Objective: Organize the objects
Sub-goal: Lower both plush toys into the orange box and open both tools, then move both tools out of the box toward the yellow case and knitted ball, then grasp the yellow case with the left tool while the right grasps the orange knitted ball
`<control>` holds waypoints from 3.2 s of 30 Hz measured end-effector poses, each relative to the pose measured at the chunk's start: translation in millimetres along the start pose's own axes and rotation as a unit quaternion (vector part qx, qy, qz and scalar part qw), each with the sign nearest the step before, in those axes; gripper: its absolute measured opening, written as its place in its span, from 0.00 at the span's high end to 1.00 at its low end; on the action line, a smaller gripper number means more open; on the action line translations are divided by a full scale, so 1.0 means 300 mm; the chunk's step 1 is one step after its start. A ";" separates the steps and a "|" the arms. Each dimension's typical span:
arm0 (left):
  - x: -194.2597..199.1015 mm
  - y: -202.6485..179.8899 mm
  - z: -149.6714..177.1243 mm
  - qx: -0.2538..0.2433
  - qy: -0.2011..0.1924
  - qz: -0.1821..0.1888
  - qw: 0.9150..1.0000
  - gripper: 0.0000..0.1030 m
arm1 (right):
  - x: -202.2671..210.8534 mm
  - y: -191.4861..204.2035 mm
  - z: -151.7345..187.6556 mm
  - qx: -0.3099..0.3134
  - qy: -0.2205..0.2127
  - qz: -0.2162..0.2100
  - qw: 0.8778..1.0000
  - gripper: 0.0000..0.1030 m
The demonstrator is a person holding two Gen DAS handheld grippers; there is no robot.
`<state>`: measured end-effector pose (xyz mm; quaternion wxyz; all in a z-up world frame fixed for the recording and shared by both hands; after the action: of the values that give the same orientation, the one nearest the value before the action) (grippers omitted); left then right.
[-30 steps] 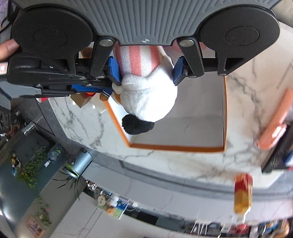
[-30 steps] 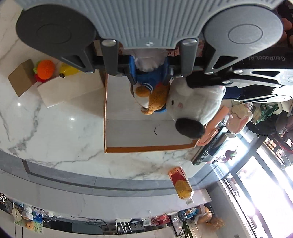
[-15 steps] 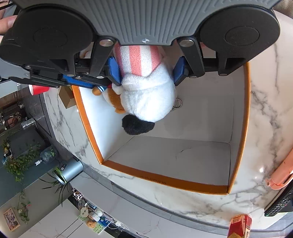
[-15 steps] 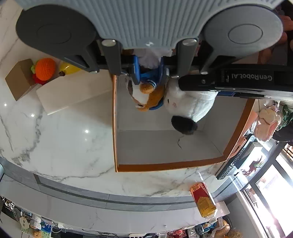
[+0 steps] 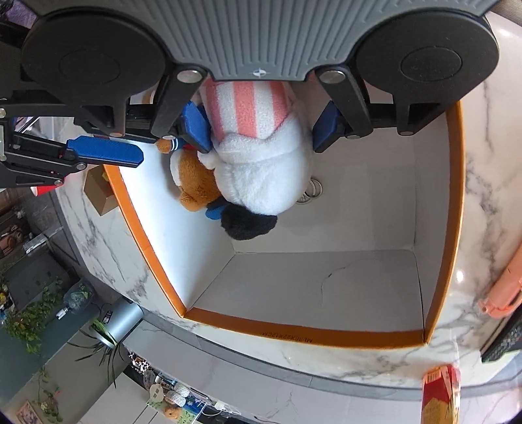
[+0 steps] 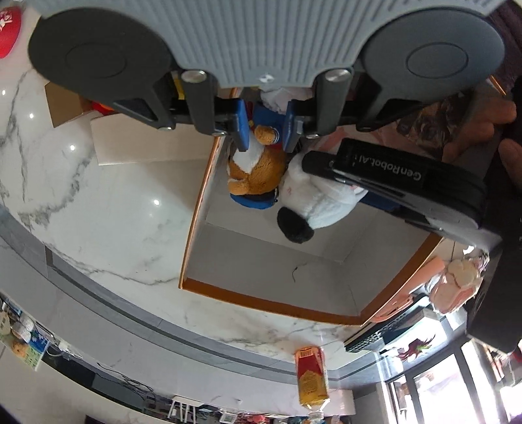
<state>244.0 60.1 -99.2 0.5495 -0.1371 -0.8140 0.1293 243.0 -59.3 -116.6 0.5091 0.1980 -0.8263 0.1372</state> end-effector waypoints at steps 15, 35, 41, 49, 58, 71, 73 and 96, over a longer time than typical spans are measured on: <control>0.063 -0.047 0.045 -0.046 0.026 -0.061 0.997 0.42 | -0.035 0.035 0.019 0.060 -0.006 0.010 0.998 0.78; 0.031 -0.082 0.075 -0.021 -0.013 -0.070 0.997 0.42 | -0.060 0.068 0.044 0.074 0.017 -0.006 0.997 0.93; 0.069 -0.088 0.082 -0.027 -0.029 -0.089 0.995 0.37 | 0.009 0.045 0.061 0.045 0.001 -0.029 0.999 0.91; 0.185 -0.167 0.087 -0.072 -0.083 -0.104 0.989 0.31 | 0.204 -0.042 0.130 -0.016 -0.061 -0.046 0.997 0.87; 0.243 -0.443 0.113 -0.209 -0.119 -0.049 0.969 0.32 | 0.321 -0.253 0.282 -0.109 -0.100 -0.001 0.989 0.85; -0.083 -0.688 0.099 -0.365 -0.021 -0.064 0.929 0.33 | 0.215 -0.455 0.461 -0.177 -0.092 0.030 0.979 0.64; -0.131 -0.687 0.091 -0.375 -0.006 -0.079 0.924 0.33 | 0.197 -0.483 0.462 -0.181 -0.090 0.030 0.979 0.63; -0.374 -0.666 -0.014 -0.377 0.103 -0.107 0.914 0.54 | -0.144 -0.636 0.319 -0.283 -0.075 -0.031 0.956 0.42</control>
<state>271.9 -166.1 -121.9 0.5485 -0.2585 -0.7507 -0.2621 274.3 -260.9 -193.0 0.4845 0.0812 -0.8607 -0.1340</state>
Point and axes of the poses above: each gripper's, at about its wrist camera, not at the fingertips, and x roughly against the way its jaws point, y to its left, z to its underside, the point moved 4 cm from there along -x, roughly the way its jaws point, and after that the axes turned 4 degrees about y, right-handed, at the moved point
